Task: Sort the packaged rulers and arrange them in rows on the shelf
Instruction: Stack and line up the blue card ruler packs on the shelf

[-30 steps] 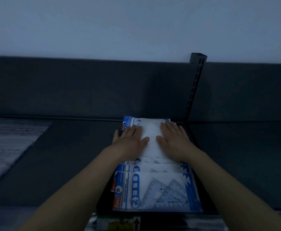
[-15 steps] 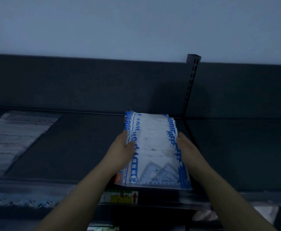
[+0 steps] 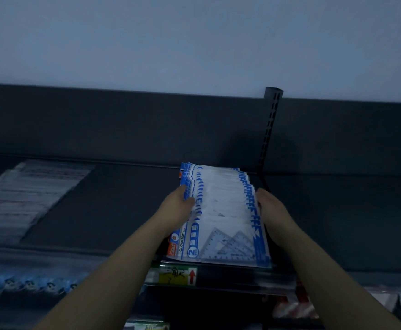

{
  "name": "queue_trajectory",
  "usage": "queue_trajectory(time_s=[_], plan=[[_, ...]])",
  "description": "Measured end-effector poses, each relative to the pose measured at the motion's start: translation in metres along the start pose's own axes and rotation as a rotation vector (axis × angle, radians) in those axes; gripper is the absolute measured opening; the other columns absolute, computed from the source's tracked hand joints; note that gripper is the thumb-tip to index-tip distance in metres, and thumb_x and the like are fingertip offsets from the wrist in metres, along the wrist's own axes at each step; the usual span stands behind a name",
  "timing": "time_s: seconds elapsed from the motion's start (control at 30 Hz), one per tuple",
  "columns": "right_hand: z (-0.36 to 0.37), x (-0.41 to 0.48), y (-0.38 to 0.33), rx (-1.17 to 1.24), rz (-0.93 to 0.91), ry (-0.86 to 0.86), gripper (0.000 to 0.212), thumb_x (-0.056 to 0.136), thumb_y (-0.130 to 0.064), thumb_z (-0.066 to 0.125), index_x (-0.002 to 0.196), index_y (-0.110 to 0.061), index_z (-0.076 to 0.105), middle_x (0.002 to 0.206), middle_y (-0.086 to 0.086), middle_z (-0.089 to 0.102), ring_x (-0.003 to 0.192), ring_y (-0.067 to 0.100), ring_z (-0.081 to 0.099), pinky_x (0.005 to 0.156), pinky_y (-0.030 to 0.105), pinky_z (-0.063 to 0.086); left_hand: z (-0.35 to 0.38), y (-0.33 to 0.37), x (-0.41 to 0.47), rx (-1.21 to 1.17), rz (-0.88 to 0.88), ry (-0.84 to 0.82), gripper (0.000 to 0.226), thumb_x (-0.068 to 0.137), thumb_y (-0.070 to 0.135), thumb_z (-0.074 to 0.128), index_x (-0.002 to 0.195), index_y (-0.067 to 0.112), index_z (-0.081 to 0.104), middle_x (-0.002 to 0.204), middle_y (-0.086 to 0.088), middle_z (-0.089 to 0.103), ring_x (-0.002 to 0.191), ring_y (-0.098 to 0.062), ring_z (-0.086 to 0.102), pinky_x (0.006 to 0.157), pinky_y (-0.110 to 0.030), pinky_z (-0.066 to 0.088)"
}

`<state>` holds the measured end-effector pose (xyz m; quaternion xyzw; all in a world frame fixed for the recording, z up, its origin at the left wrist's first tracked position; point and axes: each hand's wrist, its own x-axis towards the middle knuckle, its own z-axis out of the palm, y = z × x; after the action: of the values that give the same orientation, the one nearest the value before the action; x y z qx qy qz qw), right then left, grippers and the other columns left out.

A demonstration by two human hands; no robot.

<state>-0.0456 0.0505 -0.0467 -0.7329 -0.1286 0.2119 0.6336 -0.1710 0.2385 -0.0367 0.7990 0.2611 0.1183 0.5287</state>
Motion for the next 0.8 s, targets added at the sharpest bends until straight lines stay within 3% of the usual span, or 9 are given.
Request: queue_trajectory(time_s=[0.1,0.17,0.27,0.37,0.43,0.57,0.67,0.73,0.8], plan=[[-0.005,0.006,-0.003,0.001,0.002,0.083,0.046,0.098,-0.032,0.041,0.140,-0.013,0.042,0.145,-0.001,0.041,0.129,0.016,0.043,0.109,0.034,0.034,-0.007,0.002,0.004,-0.001,0.010,0.084,0.030,0.097,0.022,0.044,0.126,0.014,0.049,0.129,-0.006,0.059,0.102,-0.019,0.063,0.087,-0.040,0.054],[-0.004,0.009,-0.005,-0.005,0.002,0.050,0.045,0.099,-0.029,0.040,0.141,-0.014,0.040,0.147,-0.001,0.037,0.129,0.011,0.042,0.105,0.025,0.033,-0.008,0.004,0.007,0.012,0.014,0.107,0.035,0.098,0.023,0.044,0.132,0.012,0.044,0.131,-0.003,0.054,0.103,-0.016,0.059,0.082,-0.032,0.050],[0.004,0.014,-0.004,-0.039,0.000,-0.069,0.017,0.098,-0.022,0.042,0.095,-0.020,0.059,0.100,-0.005,0.060,0.076,-0.005,0.061,0.065,0.009,0.045,-0.002,0.005,0.013,0.023,0.058,0.063,0.017,0.098,0.014,0.041,0.104,0.024,0.053,0.111,0.000,0.064,0.083,-0.006,0.060,0.063,-0.022,0.045],[0.002,0.027,-0.006,-0.131,-0.055,0.032,0.049,0.100,-0.028,0.039,0.146,-0.013,0.033,0.148,-0.001,0.037,0.132,0.010,0.039,0.106,0.021,0.031,-0.006,0.010,0.024,0.028,0.038,0.125,0.028,0.100,0.018,0.042,0.127,0.010,0.047,0.119,0.004,0.050,0.083,-0.005,0.049,0.057,-0.015,0.038],[0.001,0.035,-0.013,-0.148,-0.093,0.089,0.054,0.101,-0.026,0.035,0.151,-0.011,0.019,0.156,0.000,0.023,0.140,0.016,0.026,0.109,0.023,0.019,-0.013,0.014,0.040,0.036,0.045,0.161,0.035,0.101,0.021,0.042,0.134,0.009,0.040,0.130,-0.007,0.048,0.075,-0.002,0.041,0.050,-0.007,0.032],[0.002,0.060,-0.023,-0.143,-0.080,0.122,0.043,0.101,-0.019,0.033,0.142,-0.004,0.037,0.131,-0.005,0.045,0.116,0.015,0.045,0.098,0.022,0.029,-0.020,0.018,0.081,0.088,0.023,0.110,0.043,0.099,0.032,0.044,0.134,0.008,0.040,0.138,-0.012,0.049,0.102,-0.016,0.050,0.081,-0.025,0.039],[0.006,0.079,-0.026,-0.116,-0.040,0.189,0.038,0.101,-0.013,0.032,0.126,0.012,0.045,0.126,0.015,0.054,0.109,0.026,0.052,0.093,0.030,0.040,-0.019,0.017,0.107,0.093,0.001,0.059,0.048,0.100,0.034,0.042,0.140,0.007,0.036,0.135,-0.008,0.049,0.106,-0.018,0.050,0.086,-0.028,0.040],[0.010,0.087,-0.029,-0.114,-0.001,0.183,0.031,0.100,-0.006,0.029,0.099,0.010,0.056,0.103,0.014,0.055,0.092,0.024,0.053,0.084,0.034,0.040,-0.014,0.016,0.118,0.099,-0.001,0.037,0.042,0.100,0.032,0.041,0.134,0.007,0.042,0.130,-0.008,0.051,0.103,-0.017,0.051,0.083,-0.028,0.041],[0.016,0.097,-0.030,-0.111,-0.009,0.158,0.037,0.097,-0.003,0.029,0.063,-0.012,0.040,0.073,0.004,0.042,0.064,0.014,0.039,0.064,0.031,0.034,-0.008,0.016,0.127,0.100,-0.005,0.024,0.036,0.100,0.031,0.041,0.126,0.008,0.048,0.125,-0.008,0.055,0.101,-0.020,0.054,0.082,-0.028,0.041]])
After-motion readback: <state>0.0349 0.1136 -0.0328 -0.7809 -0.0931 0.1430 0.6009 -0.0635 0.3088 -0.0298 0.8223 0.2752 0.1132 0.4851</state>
